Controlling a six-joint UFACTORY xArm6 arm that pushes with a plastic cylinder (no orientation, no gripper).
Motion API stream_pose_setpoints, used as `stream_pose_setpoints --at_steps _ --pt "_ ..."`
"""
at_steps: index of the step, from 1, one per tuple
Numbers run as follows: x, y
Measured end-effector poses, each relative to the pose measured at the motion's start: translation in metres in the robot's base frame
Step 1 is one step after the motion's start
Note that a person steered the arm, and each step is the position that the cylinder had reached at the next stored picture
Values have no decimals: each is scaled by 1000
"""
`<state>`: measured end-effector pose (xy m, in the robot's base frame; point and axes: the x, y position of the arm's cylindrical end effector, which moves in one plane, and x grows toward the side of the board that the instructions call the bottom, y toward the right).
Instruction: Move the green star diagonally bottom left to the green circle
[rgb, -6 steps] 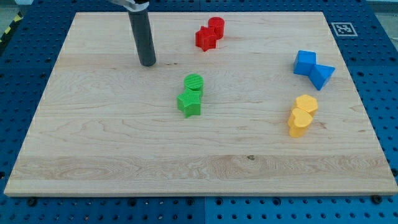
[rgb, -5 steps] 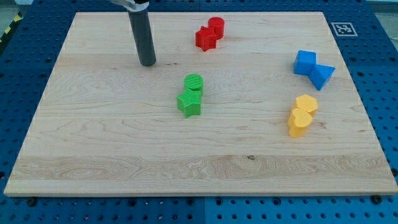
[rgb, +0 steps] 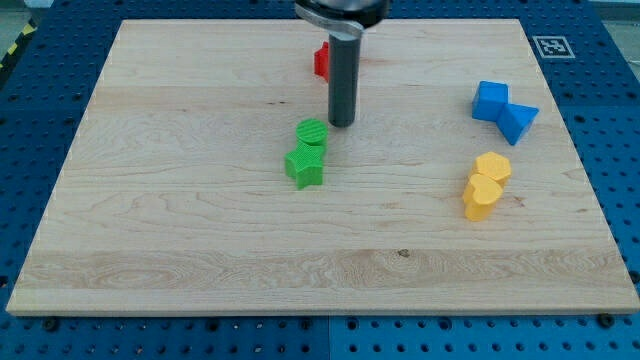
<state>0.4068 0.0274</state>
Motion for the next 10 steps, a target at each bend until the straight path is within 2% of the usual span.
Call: stream_pose_setpoints --at_steps 1,2,3,5,6,7,9,10 --pt "42 2" --pt "58 1" --pt "62 -5" --pt "56 -64" --pt "59 -63" --pt "85 -52" --pt "79 -38" --pt "58 -38"
